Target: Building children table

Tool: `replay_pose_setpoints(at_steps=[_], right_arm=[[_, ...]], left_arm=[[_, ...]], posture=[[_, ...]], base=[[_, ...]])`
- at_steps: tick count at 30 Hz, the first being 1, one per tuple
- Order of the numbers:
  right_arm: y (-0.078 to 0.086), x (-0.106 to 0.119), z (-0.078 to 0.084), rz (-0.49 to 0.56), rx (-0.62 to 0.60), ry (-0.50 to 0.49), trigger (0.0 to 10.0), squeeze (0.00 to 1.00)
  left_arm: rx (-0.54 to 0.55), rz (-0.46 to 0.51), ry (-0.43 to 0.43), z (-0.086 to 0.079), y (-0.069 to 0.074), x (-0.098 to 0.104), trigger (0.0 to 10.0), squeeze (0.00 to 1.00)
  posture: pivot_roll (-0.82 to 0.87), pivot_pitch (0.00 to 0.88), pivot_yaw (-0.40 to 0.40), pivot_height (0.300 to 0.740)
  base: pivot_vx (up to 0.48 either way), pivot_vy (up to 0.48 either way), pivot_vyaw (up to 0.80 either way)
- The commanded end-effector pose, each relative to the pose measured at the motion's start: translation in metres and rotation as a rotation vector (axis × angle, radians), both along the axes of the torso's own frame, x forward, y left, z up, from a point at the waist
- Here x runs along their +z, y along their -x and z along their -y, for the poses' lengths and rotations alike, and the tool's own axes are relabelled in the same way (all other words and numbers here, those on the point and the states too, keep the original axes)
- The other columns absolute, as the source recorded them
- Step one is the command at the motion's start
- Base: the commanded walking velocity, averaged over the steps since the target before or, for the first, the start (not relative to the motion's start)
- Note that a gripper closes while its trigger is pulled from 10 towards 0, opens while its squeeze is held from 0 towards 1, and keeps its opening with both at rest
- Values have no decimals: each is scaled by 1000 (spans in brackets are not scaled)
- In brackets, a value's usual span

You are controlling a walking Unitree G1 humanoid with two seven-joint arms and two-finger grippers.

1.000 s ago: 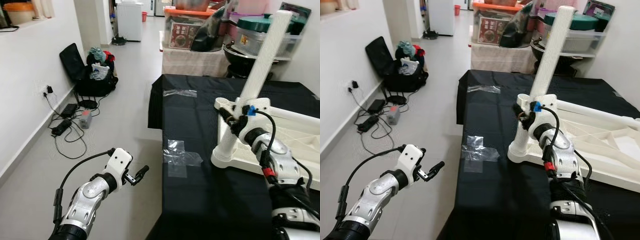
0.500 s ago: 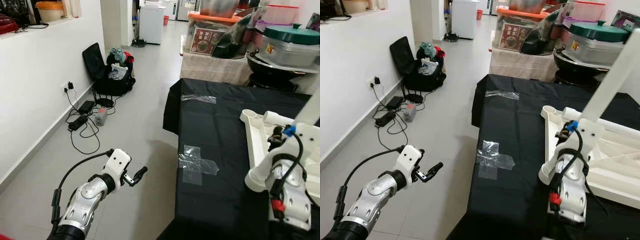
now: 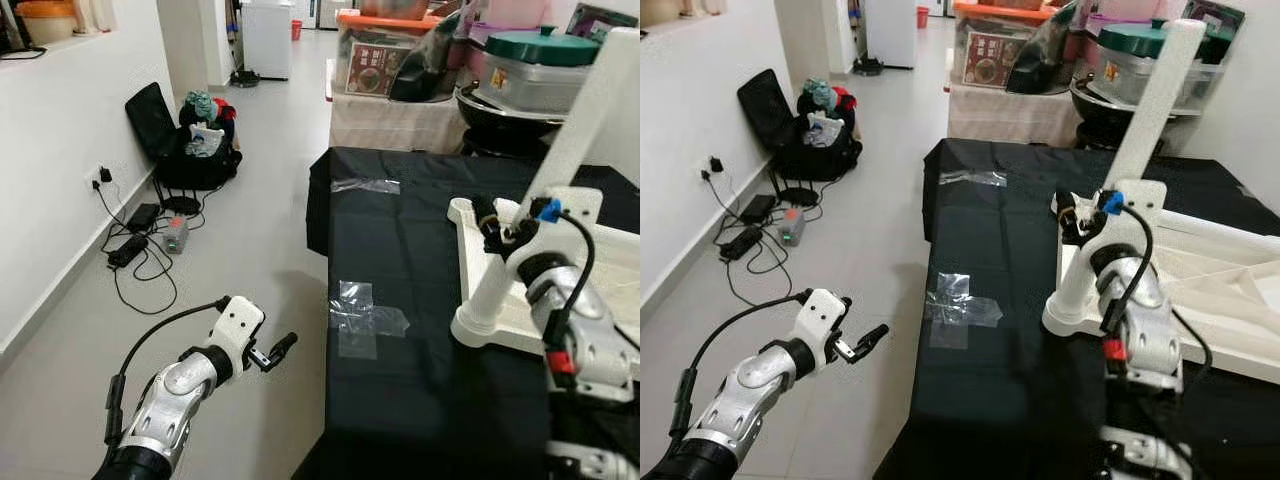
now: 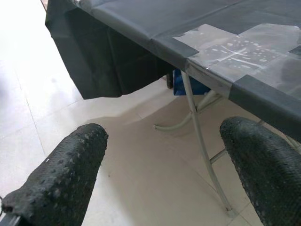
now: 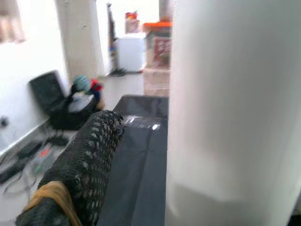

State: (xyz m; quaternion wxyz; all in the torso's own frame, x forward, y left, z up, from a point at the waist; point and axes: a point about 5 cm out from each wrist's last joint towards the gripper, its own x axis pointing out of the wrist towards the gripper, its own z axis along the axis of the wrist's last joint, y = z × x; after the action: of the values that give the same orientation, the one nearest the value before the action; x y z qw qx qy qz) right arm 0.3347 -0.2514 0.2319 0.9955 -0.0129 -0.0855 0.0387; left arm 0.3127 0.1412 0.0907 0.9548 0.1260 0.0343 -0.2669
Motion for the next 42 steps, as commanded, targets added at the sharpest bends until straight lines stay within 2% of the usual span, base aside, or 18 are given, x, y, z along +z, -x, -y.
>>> replay_pose_setpoints(at_steps=[1, 2, 3, 4, 8, 12, 14, 16, 17, 19, 25, 32, 33, 34, 36, 37, 38, 42], right_arm=[[-6, -5, -19, -27, 165, 25, 10000, 0], [-10, -7, -23, -39, 215, 76, 5255, 0], [-10, -7, -23, -39, 215, 76, 5255, 0], [-15, -16, -27, -79, 255, 130, 0, 0], [-16, -32, -26, -156, 235, 128, 0, 0], [-16, -41, -7, -202, 53, 101, 0, 0], [-15, -43, -3, -208, 24, 96, 0, 0], [0, -49, 35, -211, -326, -19, 0, 0], [0, -49, 35, -211, -326, -19, 0, 0], [23, -63, 60, -223, -589, -121, 0, 0], [52, -82, 61, -253, -795, -155, 0, 0], [62, -93, 52, -305, -868, -141, 0, 0], [61, -97, 49, -338, -858, -146, 1490, 0], [57, -99, 46, -359, -837, -151, 10000, 0], [52, -97, 44, -360, -803, -146, 10000, 0], [48, -91, 43, -327, -774, -157, 10000, 365], [42, -79, 41, -268, -729, -167, 10000, 1000], [37, -71, 41, -257, -704, -159, 10000, 1000]], left_arm=[[0, -5, -12, -1, 1, -2, 10000, 0], [5, -2, -13, -2, 1, -1, 10000, 0], [5, -2, -13, -2, 1, -1, 10000, 0], [11, 1, -13, -4, 1, -1, 10000, 0], [13, 1, -14, -4, 2, -2, 10000, 0], [12, 0, -16, -5, 3, -2, 10000, 0], [12, -1, -16, -6, 3, -2, 10000, 0], [7, -4, -19, -4, 2, -3, 10000, 0], [7, -4, -19, -4, 2, -3, 10000, 0], [-3, -5, -18, 0, 1, -3, 10000, 0], [-15, -5, -19, 2, 1, -3, 10000, 0], [-10, -8, -23, 2, 1, -4, 10000, 0], [-9, -8, -23, 2, 1, -4, 10000, 0], [-8, -8, -20, 2, 1, -4, 10000, 0], [-7, -7, -18, 2, 1, -4, 10000, 0], [-7, -6, -18, 2, 1, -3, 10000, 0], [-4, -4, -16, 2, 1, -3, 10000, 0], [2, -3, -13, 0, 2, -3, 10000, 0]], posture=[[70, 0, -79, 740], [79, 0, -87, 740], [79, 0, -87, 740], [86, 0, -93, 740], [88, 0, -91, 740], [78, 0, -83, 740], [78, 0, -83, 740], [58, 0, -71, 740], [58, 0, -71, 740], [50, 0, -61, 740], [39, 0, -51, 740], [37, 0, -50, 740], [39, 0, -53, 740], [40, 0, -56, 740], [45, 0, -61, 740], [45, 0, -62, 740], [47, 0, -67, 740], [51, 0, -72, 740]], base=[[0, 0, 0], [0, 0, 0], [0, 0, 0], [0, 0, 0], [0, 0, 0], [0, 0, 0], [0, 0, 0], [0, 0, 0], [0, 0, 0], [0, 0, 0], [0, 0, 0], [0, 0, 0], [0, 0, 0], [0, 0, 0], [0, 0, 0], [0, 0, 0], [0, 0, 0], [0, 0, 0]])
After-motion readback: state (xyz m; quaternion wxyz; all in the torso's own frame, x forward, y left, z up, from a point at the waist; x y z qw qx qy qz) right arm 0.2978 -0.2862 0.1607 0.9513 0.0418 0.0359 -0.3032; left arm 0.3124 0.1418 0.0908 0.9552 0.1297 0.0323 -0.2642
